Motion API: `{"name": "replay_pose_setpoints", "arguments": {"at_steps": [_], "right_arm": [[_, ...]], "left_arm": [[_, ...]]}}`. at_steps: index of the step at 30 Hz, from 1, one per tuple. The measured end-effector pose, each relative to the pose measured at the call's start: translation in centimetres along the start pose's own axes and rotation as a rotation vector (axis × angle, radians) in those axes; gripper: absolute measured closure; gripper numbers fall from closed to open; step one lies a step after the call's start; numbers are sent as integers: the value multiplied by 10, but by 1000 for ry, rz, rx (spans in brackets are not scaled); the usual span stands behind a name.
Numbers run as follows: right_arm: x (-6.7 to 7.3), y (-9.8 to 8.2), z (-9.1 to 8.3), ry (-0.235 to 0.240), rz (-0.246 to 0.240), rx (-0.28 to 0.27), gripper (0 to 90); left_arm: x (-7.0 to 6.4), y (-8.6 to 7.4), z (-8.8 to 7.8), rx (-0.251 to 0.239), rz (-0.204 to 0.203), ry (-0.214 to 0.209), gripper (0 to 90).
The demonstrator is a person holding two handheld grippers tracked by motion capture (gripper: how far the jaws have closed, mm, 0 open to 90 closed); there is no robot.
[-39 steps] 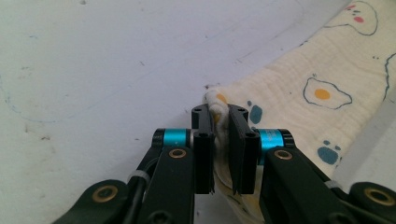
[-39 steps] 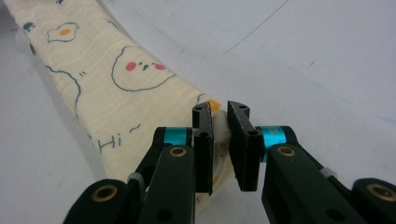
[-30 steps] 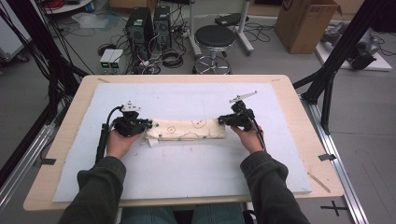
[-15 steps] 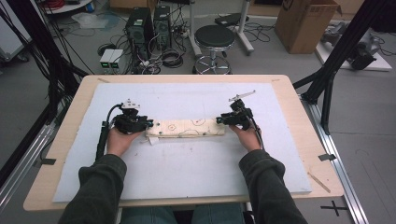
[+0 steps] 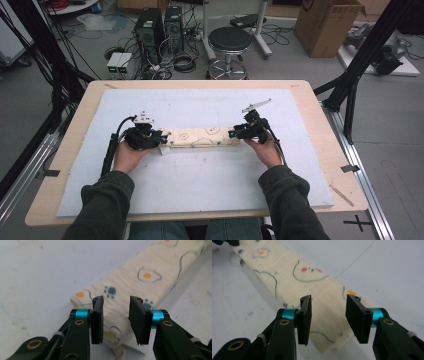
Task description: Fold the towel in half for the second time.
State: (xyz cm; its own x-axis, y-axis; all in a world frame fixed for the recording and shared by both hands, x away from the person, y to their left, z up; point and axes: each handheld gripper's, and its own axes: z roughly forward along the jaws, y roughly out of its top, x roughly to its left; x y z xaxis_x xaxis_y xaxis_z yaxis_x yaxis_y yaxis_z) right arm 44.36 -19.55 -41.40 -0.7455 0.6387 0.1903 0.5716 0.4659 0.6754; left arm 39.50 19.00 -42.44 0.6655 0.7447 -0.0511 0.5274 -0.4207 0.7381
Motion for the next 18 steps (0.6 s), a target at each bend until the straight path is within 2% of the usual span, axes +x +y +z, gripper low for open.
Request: {"name": "replay_pose_setpoints", "arguments": {"at_steps": [3,8,13,15,18], "right_arm": [[3,-2,8,-15,-14,54,554],[2,-3,11,-26,-18,74,556],[3,-3,11,-25,-19,75,548],[4,-2,9,-27,-21,58,536],[6,1,2,-19,-21,3,512]], "left_arm": [[-1,-1,3,14,2,3,640],[2,-3,5,20,-15,-9,637],[1,-2,5,14,-10,-6,625],[1,-1,2,-1,-11,-11,607],[2,1,-4,-37,-21,-19,594]]}}
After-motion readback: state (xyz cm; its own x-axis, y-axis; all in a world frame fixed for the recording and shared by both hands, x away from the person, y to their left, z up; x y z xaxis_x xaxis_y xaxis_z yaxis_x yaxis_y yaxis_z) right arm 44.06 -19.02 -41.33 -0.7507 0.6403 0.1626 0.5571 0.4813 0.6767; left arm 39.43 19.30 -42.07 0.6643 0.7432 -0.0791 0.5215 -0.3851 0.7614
